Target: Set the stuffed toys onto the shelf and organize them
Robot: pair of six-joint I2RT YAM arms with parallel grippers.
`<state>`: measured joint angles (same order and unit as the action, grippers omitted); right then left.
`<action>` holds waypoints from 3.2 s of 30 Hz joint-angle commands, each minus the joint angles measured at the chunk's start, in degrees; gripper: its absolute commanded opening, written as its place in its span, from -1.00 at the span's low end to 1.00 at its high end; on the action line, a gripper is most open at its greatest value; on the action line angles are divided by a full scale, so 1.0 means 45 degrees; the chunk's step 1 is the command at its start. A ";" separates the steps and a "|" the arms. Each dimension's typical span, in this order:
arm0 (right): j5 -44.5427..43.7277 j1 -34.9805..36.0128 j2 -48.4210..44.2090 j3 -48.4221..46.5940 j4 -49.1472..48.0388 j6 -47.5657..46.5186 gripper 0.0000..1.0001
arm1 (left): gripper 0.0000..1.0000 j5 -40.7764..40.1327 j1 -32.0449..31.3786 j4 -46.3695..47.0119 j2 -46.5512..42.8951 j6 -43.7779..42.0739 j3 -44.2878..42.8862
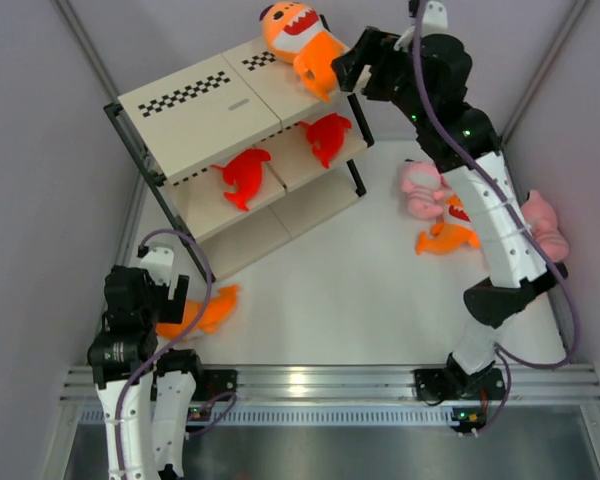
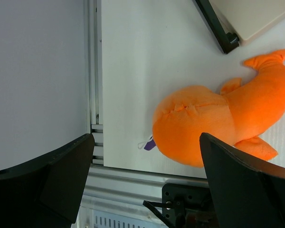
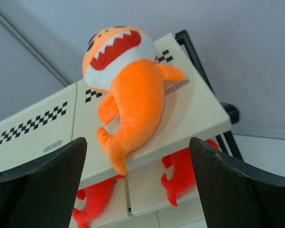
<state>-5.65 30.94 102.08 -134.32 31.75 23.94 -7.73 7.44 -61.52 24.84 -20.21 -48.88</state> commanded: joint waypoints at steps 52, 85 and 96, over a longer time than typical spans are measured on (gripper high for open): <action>-0.0363 -0.9161 -1.0372 2.2605 -0.5837 0.1932 -1.00 | 0.97 0.3761 0.0065 -0.1053 0.0808 -0.0918 -0.2120; 0.7330 -0.0862 -0.3920 0.0948 0.0798 -0.1731 -1.00 | 0.97 1.0898 -0.0404 -0.2853 0.2567 -0.1095 -0.7732; 0.7682 0.1366 0.1121 -0.2766 -0.3654 0.1299 -1.00 | 0.97 1.0584 -0.0443 -0.2853 0.2331 -0.1622 -0.6970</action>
<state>28.49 34.96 105.71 -141.64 25.26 24.64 39.88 5.82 -74.98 35.62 -25.85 -80.77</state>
